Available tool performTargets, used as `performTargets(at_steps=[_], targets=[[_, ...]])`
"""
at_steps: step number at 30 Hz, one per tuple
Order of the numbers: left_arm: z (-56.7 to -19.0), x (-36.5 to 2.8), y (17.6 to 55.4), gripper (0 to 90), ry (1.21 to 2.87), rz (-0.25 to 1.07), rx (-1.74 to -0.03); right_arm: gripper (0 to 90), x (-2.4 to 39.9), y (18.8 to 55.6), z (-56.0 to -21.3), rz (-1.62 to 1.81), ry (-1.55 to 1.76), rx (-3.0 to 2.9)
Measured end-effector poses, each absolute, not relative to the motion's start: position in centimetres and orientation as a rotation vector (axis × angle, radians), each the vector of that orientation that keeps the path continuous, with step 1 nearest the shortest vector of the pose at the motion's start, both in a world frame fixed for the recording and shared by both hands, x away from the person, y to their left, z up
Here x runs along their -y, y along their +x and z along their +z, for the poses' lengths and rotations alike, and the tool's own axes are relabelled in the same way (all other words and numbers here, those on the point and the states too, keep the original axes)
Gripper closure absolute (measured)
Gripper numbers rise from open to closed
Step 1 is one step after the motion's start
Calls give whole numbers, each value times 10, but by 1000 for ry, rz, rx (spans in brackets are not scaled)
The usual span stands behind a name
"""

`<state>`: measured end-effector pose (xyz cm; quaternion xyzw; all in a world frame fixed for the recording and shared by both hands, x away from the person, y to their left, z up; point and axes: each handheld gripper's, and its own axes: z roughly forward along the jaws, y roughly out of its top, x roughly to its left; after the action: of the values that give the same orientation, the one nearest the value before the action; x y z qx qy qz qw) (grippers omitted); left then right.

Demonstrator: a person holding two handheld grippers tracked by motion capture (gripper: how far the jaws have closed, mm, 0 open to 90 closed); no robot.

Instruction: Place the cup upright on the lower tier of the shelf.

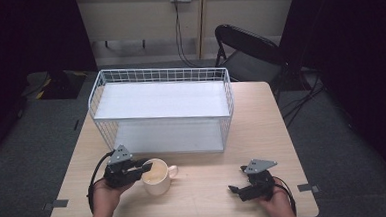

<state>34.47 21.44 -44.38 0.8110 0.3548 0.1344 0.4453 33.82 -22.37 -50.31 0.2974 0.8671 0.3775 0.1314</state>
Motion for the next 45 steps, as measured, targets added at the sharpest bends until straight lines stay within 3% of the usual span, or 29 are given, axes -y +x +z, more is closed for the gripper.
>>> performTargets(at_steps=[14, 37, 45], targets=[[-446, -211, 344, 794, 2038, 362, -860, 130, 224, 338, -503, 1096, 865, -2518], [-441, -208, 338, 818, 2081, 483, -826, 130, 224, 338, -503, 1096, 865, -2517], [-434, -214, 338, 818, 2018, 452, -886, 130, 224, 338, -503, 1096, 865, -2518]])
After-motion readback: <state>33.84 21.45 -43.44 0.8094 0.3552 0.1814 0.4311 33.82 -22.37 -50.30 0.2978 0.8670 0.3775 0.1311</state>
